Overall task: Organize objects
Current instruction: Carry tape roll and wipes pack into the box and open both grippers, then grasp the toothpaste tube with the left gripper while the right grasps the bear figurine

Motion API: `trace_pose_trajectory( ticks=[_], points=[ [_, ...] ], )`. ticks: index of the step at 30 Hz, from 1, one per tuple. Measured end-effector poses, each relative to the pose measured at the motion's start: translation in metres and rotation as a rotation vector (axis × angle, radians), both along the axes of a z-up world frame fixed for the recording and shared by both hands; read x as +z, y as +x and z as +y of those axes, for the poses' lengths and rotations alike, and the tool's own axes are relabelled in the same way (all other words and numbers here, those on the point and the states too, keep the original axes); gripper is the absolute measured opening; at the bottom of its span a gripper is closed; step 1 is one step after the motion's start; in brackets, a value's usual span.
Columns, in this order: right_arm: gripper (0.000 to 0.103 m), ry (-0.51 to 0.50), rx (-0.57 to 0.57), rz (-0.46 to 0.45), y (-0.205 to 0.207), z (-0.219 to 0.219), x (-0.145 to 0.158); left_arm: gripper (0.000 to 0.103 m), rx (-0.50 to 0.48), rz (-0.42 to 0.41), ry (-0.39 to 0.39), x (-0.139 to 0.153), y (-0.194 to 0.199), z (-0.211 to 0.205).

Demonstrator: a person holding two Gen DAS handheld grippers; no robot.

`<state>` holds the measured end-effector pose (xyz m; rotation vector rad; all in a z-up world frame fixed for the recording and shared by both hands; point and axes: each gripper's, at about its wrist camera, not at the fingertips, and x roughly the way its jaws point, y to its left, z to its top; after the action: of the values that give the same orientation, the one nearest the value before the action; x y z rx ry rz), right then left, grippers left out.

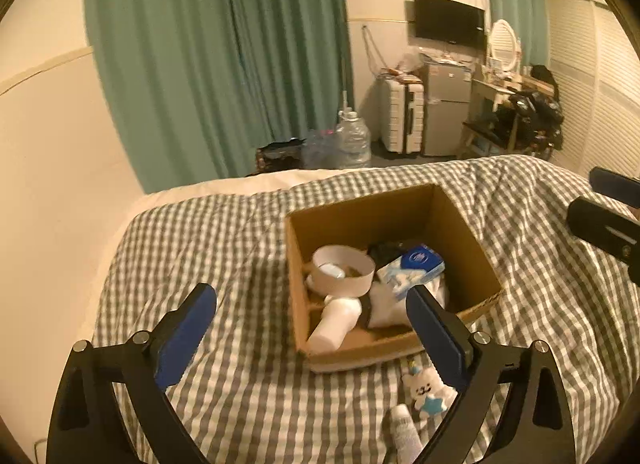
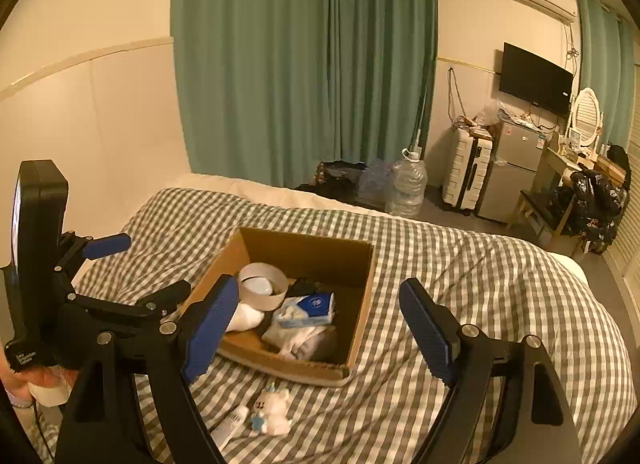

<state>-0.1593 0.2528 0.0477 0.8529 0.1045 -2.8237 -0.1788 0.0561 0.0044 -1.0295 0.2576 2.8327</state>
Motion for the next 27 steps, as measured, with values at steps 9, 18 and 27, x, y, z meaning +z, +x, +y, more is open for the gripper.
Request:
trace_pose_trajectory(
  ticks=[9,18,27],
  points=[
    [0.083,0.042,0.022,-0.048,0.014,-0.006,-0.036,0.1,0.096,-0.019,-0.01,-0.037,0.031,-0.006],
    [0.083,0.066,0.01,-0.15,0.008,-0.006,-0.101,0.1,0.118,-0.107,-0.027,-0.094,0.042,-0.002],
    [0.083,0.099,-0.038,-0.259,0.004,-0.009,-0.166,0.1,0.053,-0.205,-0.046,-0.144,0.051,0.023]
  ],
)
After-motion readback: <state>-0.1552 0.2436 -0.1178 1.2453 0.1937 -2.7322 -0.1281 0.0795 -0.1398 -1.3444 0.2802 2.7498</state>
